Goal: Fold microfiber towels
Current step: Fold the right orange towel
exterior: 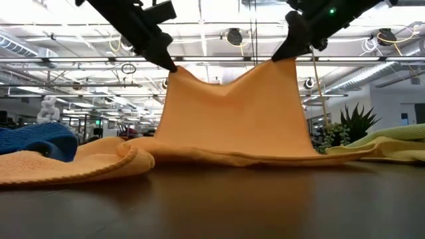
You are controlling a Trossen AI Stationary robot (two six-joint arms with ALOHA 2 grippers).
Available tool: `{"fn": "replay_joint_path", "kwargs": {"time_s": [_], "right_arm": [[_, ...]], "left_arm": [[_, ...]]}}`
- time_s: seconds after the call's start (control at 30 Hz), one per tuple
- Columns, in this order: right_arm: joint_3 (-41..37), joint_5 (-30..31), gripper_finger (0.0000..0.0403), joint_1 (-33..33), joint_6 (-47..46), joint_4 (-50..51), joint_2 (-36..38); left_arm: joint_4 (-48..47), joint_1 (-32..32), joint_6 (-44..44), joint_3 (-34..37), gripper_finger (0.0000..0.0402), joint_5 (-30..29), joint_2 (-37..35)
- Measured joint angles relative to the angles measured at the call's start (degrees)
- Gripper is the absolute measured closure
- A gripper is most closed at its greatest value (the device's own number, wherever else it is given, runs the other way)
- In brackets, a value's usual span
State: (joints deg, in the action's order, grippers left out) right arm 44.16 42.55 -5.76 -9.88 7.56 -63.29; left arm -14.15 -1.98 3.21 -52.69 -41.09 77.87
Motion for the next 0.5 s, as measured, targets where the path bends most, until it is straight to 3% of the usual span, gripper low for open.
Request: {"fn": "replay_joint_path", "kwargs": {"time_s": [0.27,0.5], "right_arm": [[0.0,-9.6,0.0403,-7.9,-8.2,0.6,-1.5],[0.0,-8.8,0.0403,-17.1,-13.8,-0.4,-7.3]], "left_arm": [[-8.6,-10.4,-7.4,0.2,0.04,0.2,0.0],[1.6,-21.1,-8.4,8.0,0.04,-1.4,0.3]]}}
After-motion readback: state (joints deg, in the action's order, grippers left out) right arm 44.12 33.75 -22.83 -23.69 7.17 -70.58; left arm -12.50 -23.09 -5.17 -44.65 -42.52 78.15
